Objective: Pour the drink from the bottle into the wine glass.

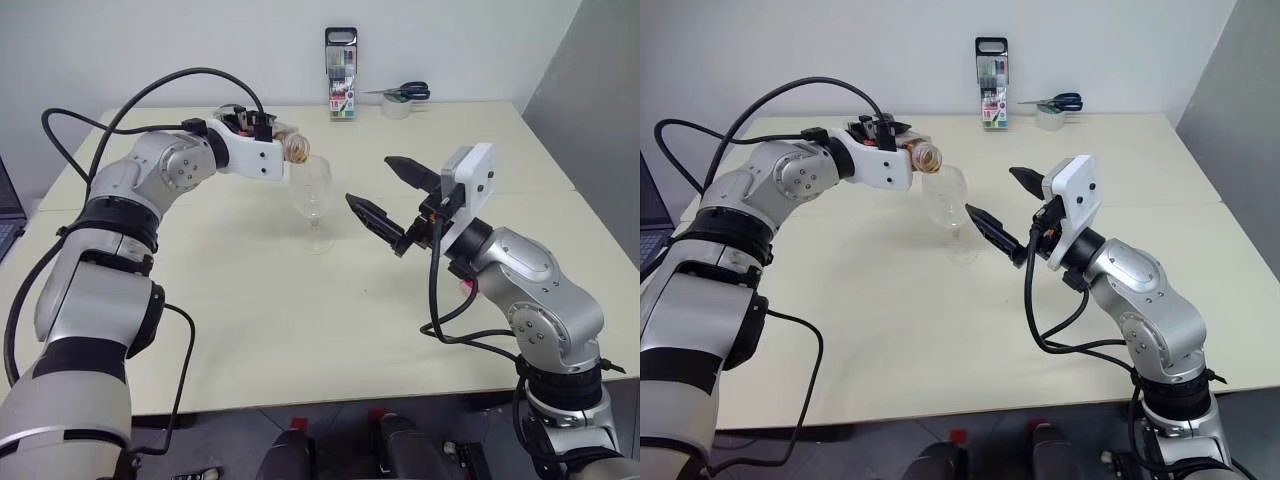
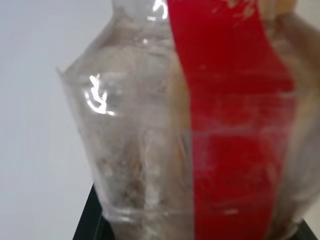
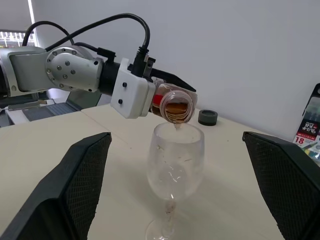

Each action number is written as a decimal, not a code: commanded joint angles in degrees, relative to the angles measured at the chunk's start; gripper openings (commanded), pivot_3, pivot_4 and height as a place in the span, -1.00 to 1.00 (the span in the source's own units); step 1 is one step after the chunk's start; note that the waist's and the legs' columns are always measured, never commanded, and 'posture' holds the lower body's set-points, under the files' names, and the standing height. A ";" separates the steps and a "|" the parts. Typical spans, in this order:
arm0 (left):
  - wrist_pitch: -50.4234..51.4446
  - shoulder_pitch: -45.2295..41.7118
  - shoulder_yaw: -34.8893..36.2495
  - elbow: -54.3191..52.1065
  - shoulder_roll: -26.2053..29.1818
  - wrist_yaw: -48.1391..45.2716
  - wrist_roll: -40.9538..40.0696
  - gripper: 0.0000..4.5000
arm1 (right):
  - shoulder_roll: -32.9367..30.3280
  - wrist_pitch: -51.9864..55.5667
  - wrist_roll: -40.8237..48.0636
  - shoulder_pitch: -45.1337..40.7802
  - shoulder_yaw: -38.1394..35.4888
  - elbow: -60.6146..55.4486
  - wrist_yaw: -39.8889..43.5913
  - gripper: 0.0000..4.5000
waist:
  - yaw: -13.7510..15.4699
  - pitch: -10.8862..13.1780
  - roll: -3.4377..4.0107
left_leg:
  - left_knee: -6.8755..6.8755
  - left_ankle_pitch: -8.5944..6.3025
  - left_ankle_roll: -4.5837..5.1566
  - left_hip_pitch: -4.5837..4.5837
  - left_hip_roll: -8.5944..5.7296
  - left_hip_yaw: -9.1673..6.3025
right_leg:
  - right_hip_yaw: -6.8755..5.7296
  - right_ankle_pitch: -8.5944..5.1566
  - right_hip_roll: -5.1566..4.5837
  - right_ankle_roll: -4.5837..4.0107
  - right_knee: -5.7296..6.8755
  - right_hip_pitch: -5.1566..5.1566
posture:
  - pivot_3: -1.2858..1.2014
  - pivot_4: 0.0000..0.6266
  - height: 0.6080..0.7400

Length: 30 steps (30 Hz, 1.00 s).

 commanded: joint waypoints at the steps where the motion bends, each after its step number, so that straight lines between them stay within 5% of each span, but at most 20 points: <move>1: -0.92 -3.37 -0.29 -0.28 1.52 2.19 1.09 -0.27 | 0.47 -0.13 0.02 -0.92 -0.70 -1.43 -0.51 1.00 | 0.00 0.00 0.00 | 0.04 0.00 0.00 -0.03 0.00 0.02 | 0.06 -0.04 -0.08 0.06 0.13 -0.08 | 0.03 -0.52 1.00; 30: -1.54 -7.43 -4.64 3.47 2.65 7.52 6.68 -0.27 | 2.06 0.63 0.30 -0.91 -0.69 -1.37 -1.12 1.00 | -0.14 -0.01 -0.01 | 0.12 0.03 0.05 -0.06 -0.05 0.09 | 0.11 -0.04 -0.09 0.06 0.42 -0.19 | 0.03 -0.52 1.00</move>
